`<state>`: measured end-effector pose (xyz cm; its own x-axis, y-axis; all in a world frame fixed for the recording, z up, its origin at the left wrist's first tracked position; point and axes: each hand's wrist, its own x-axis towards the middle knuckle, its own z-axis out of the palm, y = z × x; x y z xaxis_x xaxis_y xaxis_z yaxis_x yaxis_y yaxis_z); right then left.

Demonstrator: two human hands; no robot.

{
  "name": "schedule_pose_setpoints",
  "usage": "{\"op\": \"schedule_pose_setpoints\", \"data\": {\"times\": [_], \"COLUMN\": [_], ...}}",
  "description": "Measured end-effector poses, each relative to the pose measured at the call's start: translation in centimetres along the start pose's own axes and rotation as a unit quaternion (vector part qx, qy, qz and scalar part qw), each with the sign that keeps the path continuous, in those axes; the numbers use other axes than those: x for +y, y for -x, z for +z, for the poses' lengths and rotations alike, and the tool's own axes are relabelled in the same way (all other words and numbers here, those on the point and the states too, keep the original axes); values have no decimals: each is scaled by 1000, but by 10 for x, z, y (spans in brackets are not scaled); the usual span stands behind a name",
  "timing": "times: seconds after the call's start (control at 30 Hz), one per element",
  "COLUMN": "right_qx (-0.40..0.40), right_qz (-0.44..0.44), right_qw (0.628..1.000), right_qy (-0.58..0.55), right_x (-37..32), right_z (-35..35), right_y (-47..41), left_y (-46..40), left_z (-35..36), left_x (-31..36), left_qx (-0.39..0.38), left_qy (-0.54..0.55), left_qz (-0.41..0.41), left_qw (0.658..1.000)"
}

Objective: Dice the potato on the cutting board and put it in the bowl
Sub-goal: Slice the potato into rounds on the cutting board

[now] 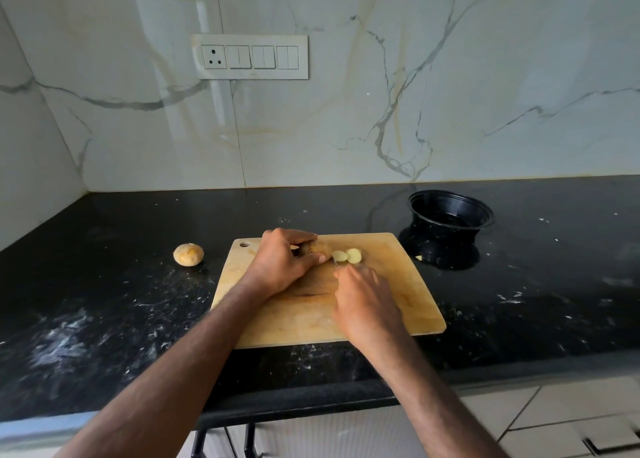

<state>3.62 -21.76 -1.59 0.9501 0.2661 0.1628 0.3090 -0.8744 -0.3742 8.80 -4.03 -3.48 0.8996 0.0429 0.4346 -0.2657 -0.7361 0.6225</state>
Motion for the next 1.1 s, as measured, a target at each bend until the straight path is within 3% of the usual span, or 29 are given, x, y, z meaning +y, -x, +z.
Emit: {"op": "schedule_pose_setpoints", "data": {"times": [0.37,0.73,1.1], "right_qx": [96,136,143], "right_qz": [-22,-29,-40], "right_qw": [995,989,988], "right_qy": [17,-52,-37], "right_x": [27,19,9], "right_z": [2,-1,3], "right_y": [1,-16,-21], "left_y": [-1,-2,-1], "left_z": [-4,-3,-3], "left_x": [-5,-10,-6], "left_qx": [-28,-23,-8], "left_qy": [36,52,41], "left_qz": [-18,-24,-15], "left_qw": [999,998,999]}}
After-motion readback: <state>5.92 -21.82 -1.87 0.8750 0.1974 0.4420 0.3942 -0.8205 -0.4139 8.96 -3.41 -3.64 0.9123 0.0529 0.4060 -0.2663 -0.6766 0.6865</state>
